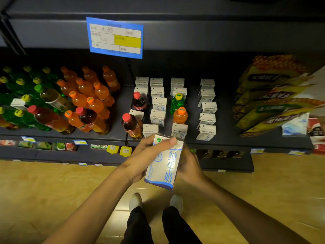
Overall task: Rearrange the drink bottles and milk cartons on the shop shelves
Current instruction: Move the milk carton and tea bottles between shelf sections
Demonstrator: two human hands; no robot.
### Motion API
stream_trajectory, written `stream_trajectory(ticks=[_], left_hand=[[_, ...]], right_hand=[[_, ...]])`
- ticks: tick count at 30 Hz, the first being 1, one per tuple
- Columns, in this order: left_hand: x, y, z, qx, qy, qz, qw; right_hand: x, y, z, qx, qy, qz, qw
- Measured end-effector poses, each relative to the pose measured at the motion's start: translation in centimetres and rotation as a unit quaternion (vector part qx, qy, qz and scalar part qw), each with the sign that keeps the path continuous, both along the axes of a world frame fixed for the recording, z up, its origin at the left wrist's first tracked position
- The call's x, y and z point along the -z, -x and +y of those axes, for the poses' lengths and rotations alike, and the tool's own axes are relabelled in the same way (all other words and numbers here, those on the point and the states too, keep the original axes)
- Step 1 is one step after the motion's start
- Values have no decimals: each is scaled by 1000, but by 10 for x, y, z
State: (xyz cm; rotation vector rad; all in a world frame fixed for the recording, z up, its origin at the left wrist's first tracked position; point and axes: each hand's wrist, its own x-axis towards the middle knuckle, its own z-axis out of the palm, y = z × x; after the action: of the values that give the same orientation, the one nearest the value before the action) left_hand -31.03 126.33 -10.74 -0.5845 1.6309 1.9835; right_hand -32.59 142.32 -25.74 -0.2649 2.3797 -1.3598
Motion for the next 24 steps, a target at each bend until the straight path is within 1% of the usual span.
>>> stream_trajectory(ticks=[2,8,11,16,20,24], left_hand=[[0,-3,-2,-16,-11,-1,1000],[6,-6,-12,-43,-18,-12,999],[10,-6,-18,-65,-24,-19,997],[25,-9,-30,-79,-27,-20,996],[37,-18,-49,-111,-10,-65,992],[60,-28,-74,-183,14,-104,978]], right_hand=[[-2,-1,0,-9,-7,7,1000],[-10,-8,-4,-8,30,3,1000],[-15,-12,-6,35,85,-9,996],[-15,-9,-2,94,94,-68,989],[-19,4,0,156,140,-91,974],[-27,22,-17,195,200,-109,954]])
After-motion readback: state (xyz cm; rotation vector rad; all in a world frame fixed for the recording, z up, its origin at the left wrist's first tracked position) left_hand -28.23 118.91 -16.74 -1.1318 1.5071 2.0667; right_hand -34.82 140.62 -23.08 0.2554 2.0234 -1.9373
